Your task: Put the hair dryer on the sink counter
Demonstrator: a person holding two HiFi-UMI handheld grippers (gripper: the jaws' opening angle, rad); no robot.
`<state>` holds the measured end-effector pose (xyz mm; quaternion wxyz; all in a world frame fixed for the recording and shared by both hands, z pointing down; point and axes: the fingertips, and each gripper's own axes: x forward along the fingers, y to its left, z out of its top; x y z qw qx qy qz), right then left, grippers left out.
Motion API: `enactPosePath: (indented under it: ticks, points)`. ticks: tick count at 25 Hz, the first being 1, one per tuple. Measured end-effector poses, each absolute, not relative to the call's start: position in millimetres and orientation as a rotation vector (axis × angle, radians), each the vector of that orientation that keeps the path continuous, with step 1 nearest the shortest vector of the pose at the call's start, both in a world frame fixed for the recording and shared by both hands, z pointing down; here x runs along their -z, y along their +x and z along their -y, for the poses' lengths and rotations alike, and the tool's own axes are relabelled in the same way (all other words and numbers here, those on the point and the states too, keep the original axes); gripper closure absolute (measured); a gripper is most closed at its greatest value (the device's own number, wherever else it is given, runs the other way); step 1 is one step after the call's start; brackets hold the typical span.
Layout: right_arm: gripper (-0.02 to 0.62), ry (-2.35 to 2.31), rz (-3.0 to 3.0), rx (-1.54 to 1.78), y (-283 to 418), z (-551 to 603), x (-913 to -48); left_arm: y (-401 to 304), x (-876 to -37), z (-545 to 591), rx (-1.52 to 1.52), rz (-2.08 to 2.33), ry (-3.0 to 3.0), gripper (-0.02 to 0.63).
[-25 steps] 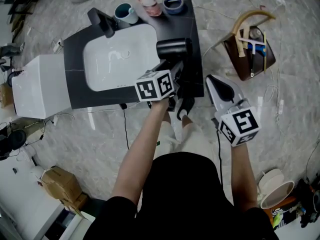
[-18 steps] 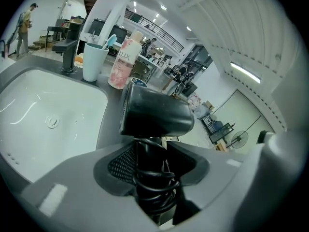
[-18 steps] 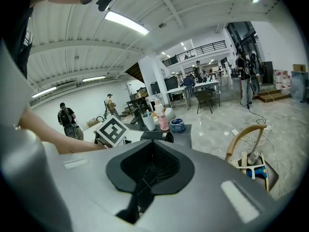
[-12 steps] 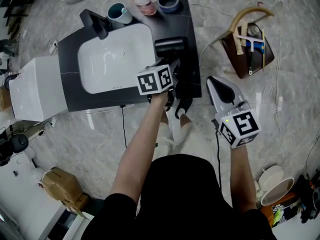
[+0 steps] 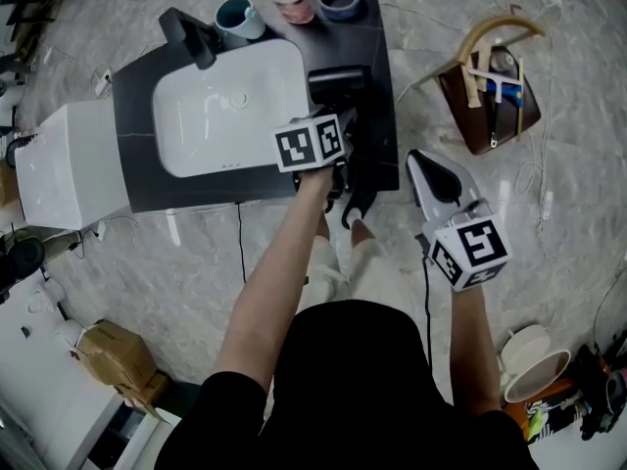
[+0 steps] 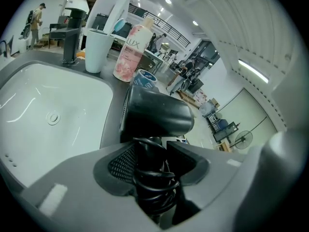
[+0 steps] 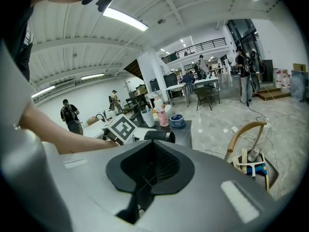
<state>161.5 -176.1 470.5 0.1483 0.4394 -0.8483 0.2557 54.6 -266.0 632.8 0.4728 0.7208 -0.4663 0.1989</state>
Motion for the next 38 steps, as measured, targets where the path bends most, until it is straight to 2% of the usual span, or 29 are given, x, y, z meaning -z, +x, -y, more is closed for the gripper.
enactPosePath:
  ticks: [38]
  points:
    - [0.584, 1.272, 2.434, -0.742, 165.0, 187.4, -468.1, 54.4, -648.9, 267.3, -0.541, 1.153, 1.672, 0.391]
